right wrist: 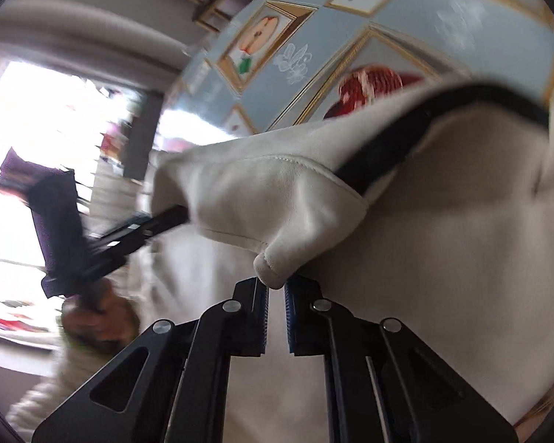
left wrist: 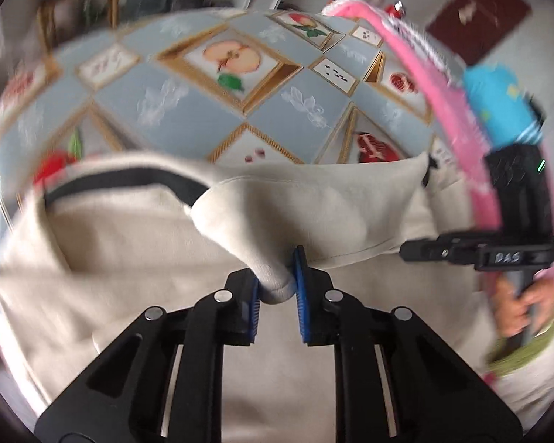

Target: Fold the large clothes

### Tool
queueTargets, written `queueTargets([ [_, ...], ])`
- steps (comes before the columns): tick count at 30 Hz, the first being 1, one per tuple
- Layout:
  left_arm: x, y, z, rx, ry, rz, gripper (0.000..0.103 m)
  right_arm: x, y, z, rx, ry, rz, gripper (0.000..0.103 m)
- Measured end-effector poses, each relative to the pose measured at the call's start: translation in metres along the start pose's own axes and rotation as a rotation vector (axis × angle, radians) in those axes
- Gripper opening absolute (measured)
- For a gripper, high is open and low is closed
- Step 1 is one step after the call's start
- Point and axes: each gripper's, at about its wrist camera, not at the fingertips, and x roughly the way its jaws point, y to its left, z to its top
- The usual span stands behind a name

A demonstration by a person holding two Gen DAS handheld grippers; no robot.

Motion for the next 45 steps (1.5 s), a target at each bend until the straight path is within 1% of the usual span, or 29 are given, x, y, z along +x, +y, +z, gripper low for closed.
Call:
queueTargets([
  [1, 0.003, -0.004, 0.007, 0.039, -0.015, 0.046, 0.015, 0.001, 0.003, 0.009, -0.015, -0.005, -0.031, 0.008],
  [3, 0.009, -0.007, 0.018, 0.068, -0.025, 0.092, 0.015, 0.004, 0.006, 0.024, -0.045, -0.021, -0.098, 0.007],
  [4, 0.013, -0.007, 0.024, 0.072, -0.025, 0.102, 0.015, 0.006, 0.008, 0.031, -0.053, -0.024, -0.124, 0.007],
  [5, 0.016, -0.006, 0.029, 0.078, -0.023, 0.116, 0.015, 0.009, 0.007, 0.038, -0.055, -0.026, -0.126, 0.007],
  [7, 0.02, -0.009, 0.033, 0.119, -0.023, 0.147, 0.015, 0.009, 0.009, 0.042, -0.066, -0.024, -0.133, 0.007],
  [9, 0.018, -0.013, 0.028, 0.153, -0.016, 0.163, 0.015, 0.009, 0.011, 0.037, -0.114, -0.018, -0.152, 0.007],
  [12, 0.015, -0.015, 0.008, 0.208, 0.011, 0.17, 0.015, 0.006, 0.012, 0.019, -0.185, -0.008, -0.165, 0.007],
  [14, 0.015, -0.012, -0.003, 0.223, 0.012, 0.164, 0.015, 0.001, 0.008, 0.013, -0.174, -0.016, -0.161, 0.007],
  [16, 0.014, -0.01, -0.004, 0.221, 0.004, 0.153, 0.016, -0.002, 0.008, 0.011, -0.167, -0.029, -0.182, 0.007],
  [17, 0.014, -0.009, -0.005, 0.214, 0.005, 0.149, 0.015, -0.007, 0.008, 0.008, -0.167, -0.041, -0.205, 0.014],
  [18, 0.013, -0.008, -0.004, 0.206, 0.007, 0.144, 0.015, -0.013, 0.009, 0.006, -0.169, -0.06, -0.235, 0.026],
  [19, 0.014, -0.009, -0.003, 0.205, 0.008, 0.143, 0.015, -0.023, 0.011, 0.003, -0.173, -0.098, -0.266, 0.031],
  [20, 0.014, -0.009, -0.004, 0.206, 0.008, 0.142, 0.015, -0.034, 0.009, -0.002, -0.171, -0.122, -0.273, 0.042],
  [21, 0.014, -0.009, -0.004, 0.208, 0.007, 0.142, 0.015, -0.047, 0.007, -0.006, -0.158, -0.159, -0.277, 0.048],
  [23, 0.015, -0.01, -0.005, 0.209, 0.005, 0.141, 0.015, -0.07, 0.005, -0.011, -0.124, -0.225, -0.282, 0.049],
  [25, 0.014, -0.01, -0.005, 0.207, 0.005, 0.144, 0.015, -0.083, 0.013, -0.012, -0.126, -0.294, -0.313, 0.049],
  [26, 0.015, -0.01, -0.005, 0.207, 0.005, 0.142, 0.015, -0.09, 0.02, -0.011, -0.142, -0.33, -0.296, 0.049],
  [27, 0.014, -0.01, -0.005, 0.208, 0.006, 0.142, 0.015, -0.092, 0.027, -0.009, -0.159, -0.351, -0.26, 0.049],
  [28, 0.015, -0.01, -0.004, 0.207, 0.005, 0.141, 0.015, -0.09, 0.036, -0.005, -0.178, -0.357, -0.219, 0.049],
  [29, 0.015, -0.009, -0.005, 0.202, 0.004, 0.14, 0.015, -0.083, 0.045, -0.001, -0.196, -0.353, -0.192, 0.048],
  [30, 0.015, -0.009, -0.005, 0.195, 0.003, 0.138, 0.015, -0.074, 0.053, 0.001, -0.223, -0.338, -0.157, 0.04],
  [32, 0.014, -0.007, -0.005, 0.175, -0.002, 0.13, 0.015, -0.048, 0.068, 0.007, -0.271, -0.283, -0.095, 0.029],
  [33, 0.014, -0.006, -0.005, 0.166, -0.005, 0.123, 0.016, -0.034, 0.072, 0.011, -0.276, -0.25, -0.078, 0.021],
  [35, 0.012, -0.001, -0.006, 0.14, -0.013, 0.102, 0.018, -0.001, 0.069, 0.013, -0.262, -0.168, -0.07, 0.012],
  [37, 0.009, 0.005, -0.007, 0.106, -0.014, 0.086, 0.018, 0.019, 0.062, 0.013, -0.249, -0.117, -0.092, 0.01],
  [38, 0.004, 0.011, -0.009, 0.083, -0.014, 0.08, 0.02, 0.023, 0.056, 0.012, -0.236, -0.108, -0.076, 0.005],
  [40, -0.005, 0.018, -0.011, 0.054, -0.025, 0.055, 0.021, 0.021, 0.048, 0.011, -0.215, -0.092, -0.049, 0.003],
  [42, -0.023, 0.025, -0.015, 0.028, -0.073, 0.026, 0.021, 0.023, 0.05, 0.01, -0.233, -0.081, -0.057, 0.003],
  [45, -0.043, 0.025, -0.012, 0.043, -0.163, 0.036, 0.02, 0.024, 0.056, 0.009, -0.259, -0.066, -0.086, 0.003],
])
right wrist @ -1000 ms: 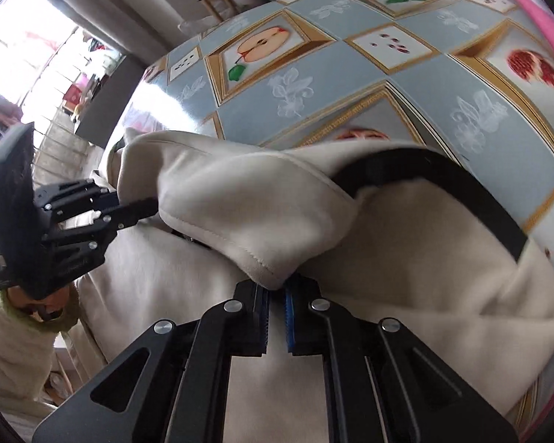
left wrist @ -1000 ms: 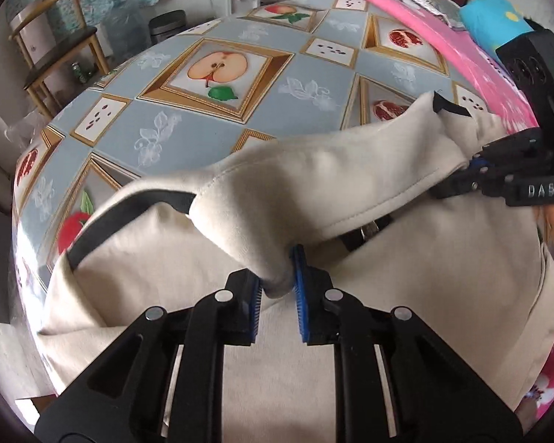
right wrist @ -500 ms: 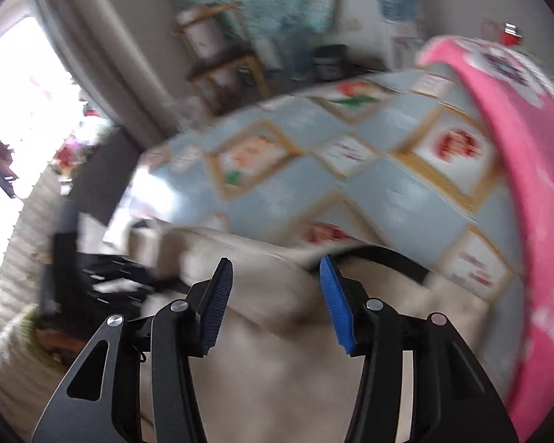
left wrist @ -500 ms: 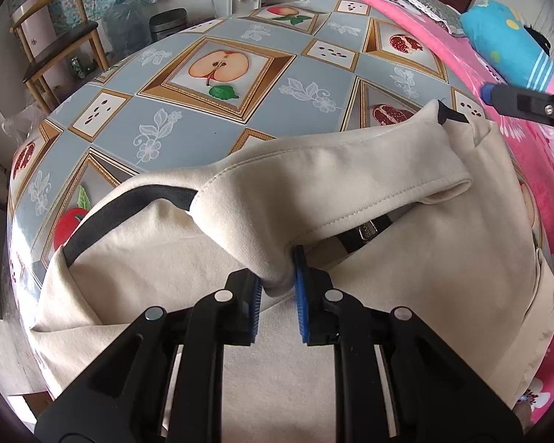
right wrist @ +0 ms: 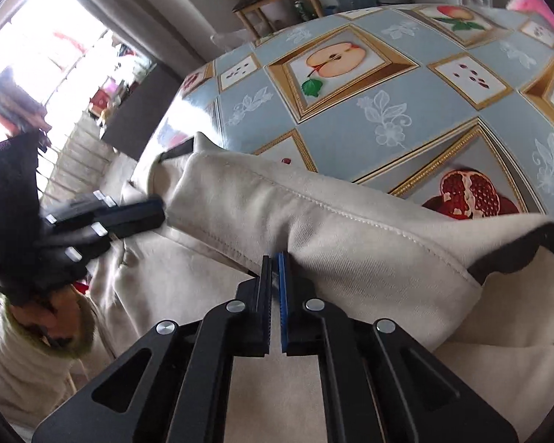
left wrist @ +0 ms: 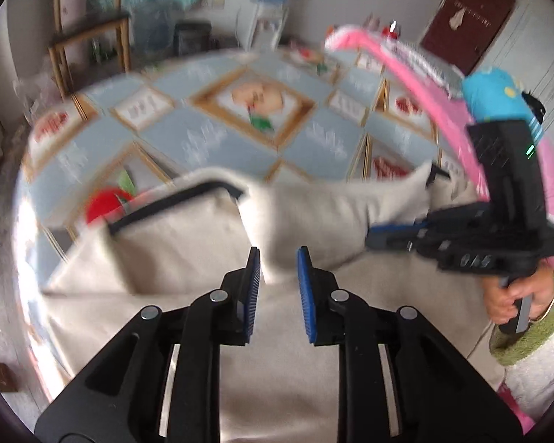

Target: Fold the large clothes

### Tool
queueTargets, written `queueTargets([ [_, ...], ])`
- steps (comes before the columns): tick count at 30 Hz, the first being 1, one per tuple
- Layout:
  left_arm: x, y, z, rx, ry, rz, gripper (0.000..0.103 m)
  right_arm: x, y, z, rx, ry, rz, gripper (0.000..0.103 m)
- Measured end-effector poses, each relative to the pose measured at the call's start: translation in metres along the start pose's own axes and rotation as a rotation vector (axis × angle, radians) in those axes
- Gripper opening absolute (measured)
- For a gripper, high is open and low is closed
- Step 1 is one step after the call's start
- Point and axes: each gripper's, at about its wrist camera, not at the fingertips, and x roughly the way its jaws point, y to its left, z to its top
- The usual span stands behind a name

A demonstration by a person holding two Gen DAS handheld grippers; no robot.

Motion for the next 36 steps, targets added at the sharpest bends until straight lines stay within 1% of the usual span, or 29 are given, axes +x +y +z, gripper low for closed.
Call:
queueTargets([
  [3, -0.009, 0.001, 0.016, -0.027, -0.063, -0.042, 0.02, 0.002, 0.004, 0.0, -0.012, 0.012, -0.01, 0.003],
  [5, -0.001, -0.002, 0.026, -0.029, -0.068, -0.062, 0.02, 0.003, 0.003, 0.001, -0.013, 0.01, -0.009, 0.002],
  [7, 0.014, -0.008, 0.029, -0.023, -0.032, -0.069, 0.02, 0.001, 0.001, 0.0, -0.011, 0.008, -0.007, 0.002],
  [8, 0.03, -0.013, 0.027, -0.004, 0.014, -0.067, 0.02, 0.002, 0.002, 0.001, -0.01, 0.007, -0.006, 0.002],
  [11, 0.055, -0.022, 0.013, 0.047, 0.086, -0.024, 0.02, 0.003, 0.002, 0.003, -0.006, 0.002, -0.004, 0.002],
  [14, 0.056, -0.022, 0.004, 0.056, 0.064, -0.008, 0.02, -0.008, -0.001, 0.0, 0.007, 0.006, 0.005, 0.003],
  [15, 0.056, -0.021, 0.003, 0.042, 0.065, -0.014, 0.019, -0.018, -0.005, -0.002, 0.029, -0.006, 0.004, 0.011],
  [16, 0.055, -0.019, 0.003, 0.036, 0.066, -0.019, 0.019, -0.032, -0.012, -0.005, 0.06, -0.035, 0.011, 0.016],
  [17, 0.054, -0.018, 0.002, 0.031, 0.064, -0.025, 0.02, -0.043, -0.019, -0.007, 0.093, -0.063, 0.023, 0.033],
  [18, 0.054, -0.017, 0.001, 0.03, 0.061, -0.029, 0.02, -0.058, -0.03, -0.011, 0.146, -0.101, 0.037, 0.047],
  [19, 0.053, -0.017, 0.0, 0.031, 0.056, -0.032, 0.02, -0.067, -0.039, -0.014, 0.186, -0.12, 0.048, 0.049],
  [21, 0.052, -0.016, -0.002, 0.028, 0.047, -0.037, 0.019, -0.082, -0.062, -0.022, 0.292, -0.137, 0.08, 0.049],
  [22, 0.052, -0.016, -0.003, 0.024, 0.042, -0.04, 0.019, -0.082, -0.073, -0.026, 0.338, -0.122, 0.084, 0.049],
  [25, 0.052, -0.015, -0.004, 0.016, 0.03, -0.048, 0.019, -0.064, -0.084, -0.028, 0.39, -0.038, 0.072, 0.049],
  [27, 0.051, -0.013, -0.006, 0.01, 0.022, -0.055, 0.019, -0.05, -0.086, -0.028, 0.405, -0.007, 0.1, 0.047],
  [28, 0.05, -0.012, -0.006, 0.006, 0.018, -0.059, 0.019, -0.044, -0.086, -0.027, 0.401, 0.001, 0.101, 0.043],
  [29, 0.05, -0.012, -0.006, 0.005, 0.017, -0.061, 0.019, -0.039, -0.084, -0.026, 0.389, 0.009, 0.102, 0.027],
  [30, 0.05, -0.012, -0.007, 0.007, 0.013, -0.063, 0.019, -0.036, -0.081, -0.024, 0.374, 0.013, 0.097, 0.018],
  [32, 0.05, -0.012, -0.007, 0.01, 0.008, -0.066, 0.019, -0.035, -0.069, -0.016, 0.302, 0.008, 0.029, 0.011],
  [33, 0.05, -0.012, -0.008, 0.01, 0.006, -0.069, 0.019, -0.037, -0.064, -0.011, 0.266, 0.002, -0.013, 0.009],
  [34, 0.05, -0.012, -0.008, 0.011, 0.004, -0.073, 0.019, -0.039, -0.058, -0.004, 0.231, -0.009, -0.075, 0.009],
  [35, 0.05, -0.012, -0.008, 0.012, 0.004, -0.077, 0.019, -0.041, -0.054, 0.001, 0.206, -0.014, -0.109, 0.009],
  [36, 0.05, -0.013, -0.009, 0.015, 0.004, -0.079, 0.019, -0.042, -0.048, 0.006, 0.157, -0.019, -0.165, 0.008],
])
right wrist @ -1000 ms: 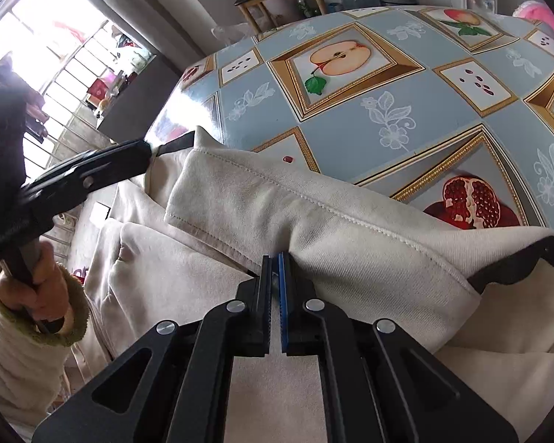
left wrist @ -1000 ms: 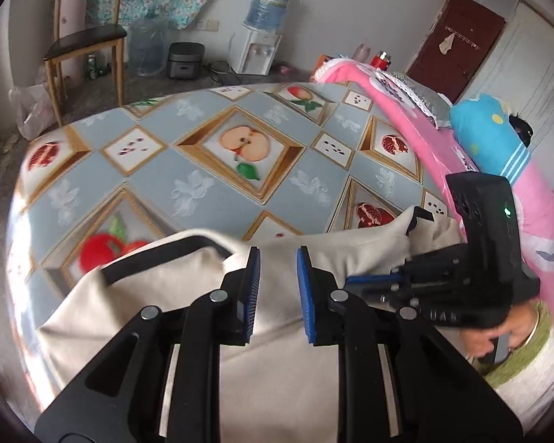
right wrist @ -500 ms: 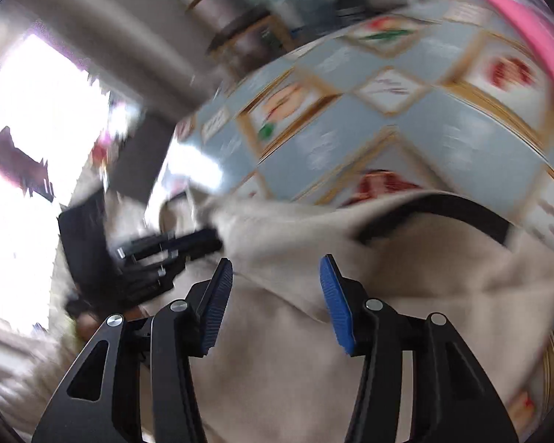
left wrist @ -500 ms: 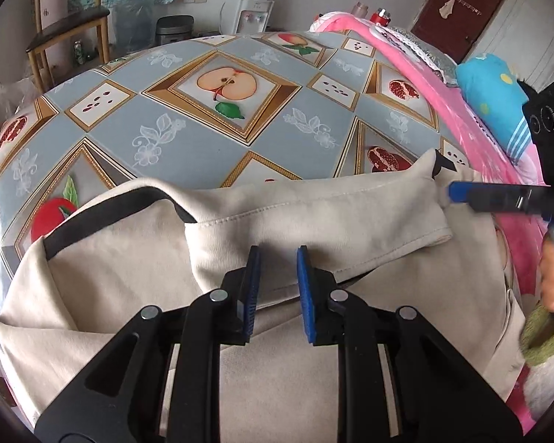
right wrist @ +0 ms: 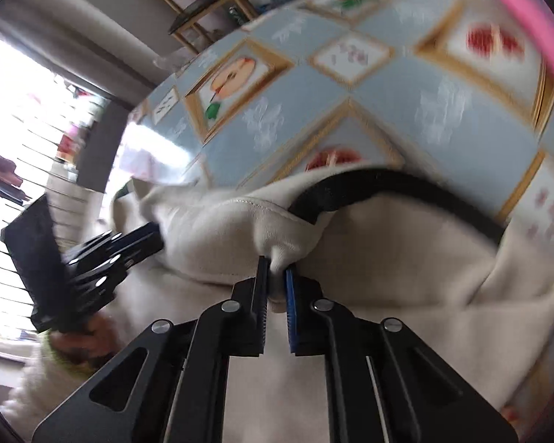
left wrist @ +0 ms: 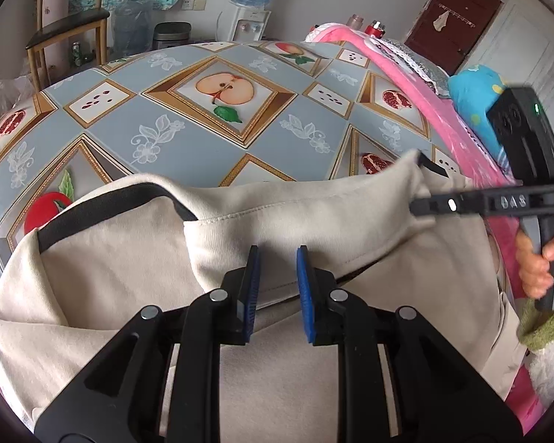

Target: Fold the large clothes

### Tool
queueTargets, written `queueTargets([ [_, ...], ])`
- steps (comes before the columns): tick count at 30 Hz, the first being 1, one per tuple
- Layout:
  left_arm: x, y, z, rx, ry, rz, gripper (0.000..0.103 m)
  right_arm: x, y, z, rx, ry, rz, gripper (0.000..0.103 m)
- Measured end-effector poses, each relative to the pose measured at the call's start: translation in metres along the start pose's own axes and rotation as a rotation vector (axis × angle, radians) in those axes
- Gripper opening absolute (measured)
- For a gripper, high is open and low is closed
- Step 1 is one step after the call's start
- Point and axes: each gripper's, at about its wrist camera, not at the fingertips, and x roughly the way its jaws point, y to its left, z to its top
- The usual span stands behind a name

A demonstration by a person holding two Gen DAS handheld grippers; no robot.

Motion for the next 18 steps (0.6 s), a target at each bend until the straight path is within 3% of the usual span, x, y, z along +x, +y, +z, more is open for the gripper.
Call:
queueTargets([
  [1, 0.0, -0.001, 0.0, 0.004, 0.0, -0.001, 0.019, 0.001, 0.007, 0.002, -0.057, -0.009, -0.061, 0.008],
  [4, 0.0, -0.008, -0.002, 0.042, -0.001, 0.024, 0.019, 0.014, 0.014, -0.001, -0.139, 0.012, -0.132, 0.008],
  [12, -0.001, -0.01, -0.004, 0.069, 0.0, 0.029, 0.019, -0.001, -0.017, -0.038, -0.046, 0.001, 0.043, 0.01],
  [13, -0.001, -0.011, -0.005, 0.071, -0.001, 0.03, 0.019, -0.002, -0.019, -0.039, -0.03, -0.006, 0.043, 0.011],
  [15, -0.001, -0.01, -0.005, 0.069, -0.001, 0.028, 0.019, -0.007, -0.019, -0.038, 0.005, -0.015, 0.03, 0.025],
  [18, 0.0, -0.01, -0.005, 0.064, -0.003, 0.024, 0.019, -0.034, -0.016, -0.036, 0.021, -0.111, -0.074, 0.028],
])
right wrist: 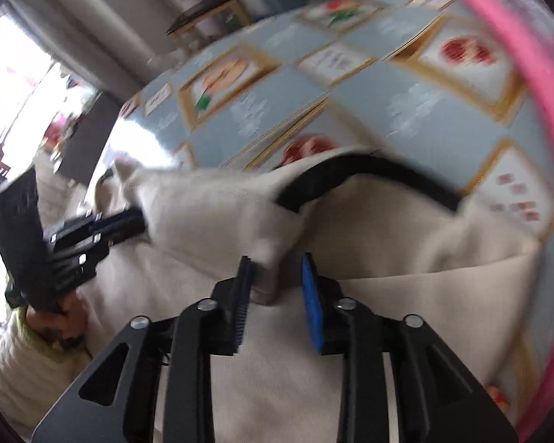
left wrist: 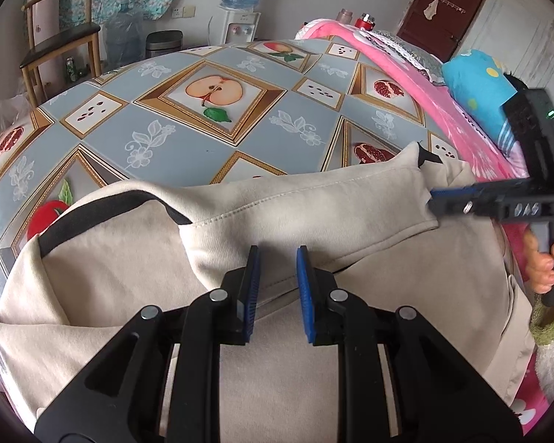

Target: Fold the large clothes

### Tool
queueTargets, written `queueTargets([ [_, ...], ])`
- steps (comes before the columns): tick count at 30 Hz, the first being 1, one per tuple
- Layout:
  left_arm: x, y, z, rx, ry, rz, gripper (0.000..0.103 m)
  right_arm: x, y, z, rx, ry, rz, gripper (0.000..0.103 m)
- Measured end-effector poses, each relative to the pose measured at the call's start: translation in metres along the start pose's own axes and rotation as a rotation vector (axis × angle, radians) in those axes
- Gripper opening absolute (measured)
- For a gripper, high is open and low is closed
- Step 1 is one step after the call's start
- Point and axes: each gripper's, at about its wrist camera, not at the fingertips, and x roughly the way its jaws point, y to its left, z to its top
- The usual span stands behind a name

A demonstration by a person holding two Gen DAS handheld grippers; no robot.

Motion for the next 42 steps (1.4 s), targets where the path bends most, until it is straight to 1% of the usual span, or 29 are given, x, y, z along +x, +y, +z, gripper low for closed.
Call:
queueTargets([
  [1, 0.0, 0.0, 0.0, -0.001, -0.002, 0.0, 0.019, -0.008, 0.004, 0.001, -0.006, -0.03, -0.015, 0.028],
  [2, 0.0, 0.0, 0.0, 0.001, -0.004, 0.001, 0.019, -0.016, 0.01, 0.002, -0.02, -0.067, -0.009, 0.028],
  [4, 0.001, -0.001, 0.0, 0.001, -0.005, 0.001, 0.019, -0.016, 0.031, 0.002, -0.077, -0.077, 0.028, 0.028],
  [6, 0.0, 0.0, -0.001, -0.001, -0.004, -0.001, 0.019, -0.004, 0.049, 0.0, -0.139, -0.062, 0.033, 0.025],
  [8, 0.0, 0.0, -0.001, -0.004, -0.006, -0.003, 0.019, 0.022, 0.063, -0.004, -0.19, -0.008, 0.009, 0.019],
  [9, 0.0, 0.0, -0.001, -0.004, -0.006, -0.004, 0.019, 0.037, 0.065, -0.006, -0.209, 0.026, -0.03, 0.018],
  [10, 0.001, 0.0, -0.001, -0.006, -0.007, -0.007, 0.019, 0.045, 0.065, -0.009, -0.236, 0.005, -0.056, 0.018],
  [12, 0.0, 0.002, -0.001, -0.011, -0.009, -0.014, 0.019, 0.042, 0.066, -0.007, -0.224, 0.024, -0.067, 0.017],
  [13, 0.0, 0.002, -0.001, -0.014, -0.01, -0.018, 0.019, 0.038, 0.067, -0.005, -0.211, 0.032, -0.099, 0.017],
  [14, -0.001, 0.004, -0.002, -0.016, -0.012, -0.021, 0.019, 0.032, 0.074, -0.004, -0.226, 0.022, -0.126, 0.016],
  [18, -0.001, 0.008, -0.002, -0.033, -0.02, -0.043, 0.019, 0.021, 0.103, -0.001, -0.284, -0.061, -0.071, 0.016],
  [20, -0.002, 0.008, -0.003, -0.035, -0.021, -0.046, 0.019, 0.035, 0.115, 0.002, -0.315, -0.081, -0.081, 0.016],
  [21, -0.002, 0.009, -0.003, -0.034, -0.021, -0.045, 0.019, 0.047, 0.118, 0.003, -0.331, -0.08, -0.109, 0.016],
  [22, -0.001, 0.009, -0.003, -0.034, -0.022, -0.044, 0.019, 0.058, 0.119, 0.001, -0.353, -0.072, -0.148, 0.016],
  [23, -0.001, 0.009, -0.003, -0.036, -0.022, -0.046, 0.019, 0.06, 0.118, -0.002, -0.362, -0.102, -0.152, 0.016],
  [26, -0.002, 0.01, -0.004, -0.038, -0.024, -0.052, 0.019, 0.054, 0.113, 0.003, -0.314, -0.063, -0.13, 0.016],
  [27, -0.002, 0.01, -0.003, -0.039, -0.024, -0.053, 0.019, 0.05, 0.114, 0.004, -0.308, -0.07, -0.123, 0.016],
  [29, -0.002, 0.011, -0.003, -0.044, -0.025, -0.058, 0.019, 0.04, 0.12, 0.005, -0.308, -0.116, -0.067, 0.015],
  [30, -0.002, 0.011, -0.003, -0.047, -0.025, -0.061, 0.019, 0.042, 0.122, 0.004, -0.31, -0.116, -0.051, 0.015],
  [32, -0.002, 0.012, -0.003, -0.054, -0.026, -0.067, 0.019, 0.059, 0.125, 0.004, -0.324, -0.096, -0.076, 0.015],
  [33, -0.002, 0.013, -0.003, -0.058, -0.026, -0.069, 0.019, 0.065, 0.126, 0.002, -0.339, -0.108, -0.088, 0.015],
  [35, -0.002, 0.015, -0.003, -0.066, -0.027, -0.075, 0.019, 0.064, 0.123, 0.003, -0.326, -0.103, -0.074, 0.015],
  [37, -0.002, 0.015, -0.003, -0.069, -0.027, -0.079, 0.019, 0.059, 0.124, 0.004, -0.333, -0.088, -0.078, 0.014],
  [38, -0.002, 0.014, -0.003, -0.066, -0.032, -0.078, 0.019, 0.051, 0.124, 0.002, -0.333, -0.102, -0.085, 0.014],
  [40, -0.002, 0.015, -0.003, -0.064, -0.033, -0.075, 0.019, 0.037, 0.116, -0.005, -0.313, -0.134, -0.118, 0.014],
  [41, -0.002, 0.015, -0.003, -0.065, -0.034, -0.075, 0.019, 0.037, 0.111, -0.007, -0.305, -0.133, -0.133, 0.014],
  [42, -0.002, 0.015, -0.004, -0.064, -0.034, -0.075, 0.019, 0.043, 0.101, -0.01, -0.289, -0.11, -0.167, 0.014],
])
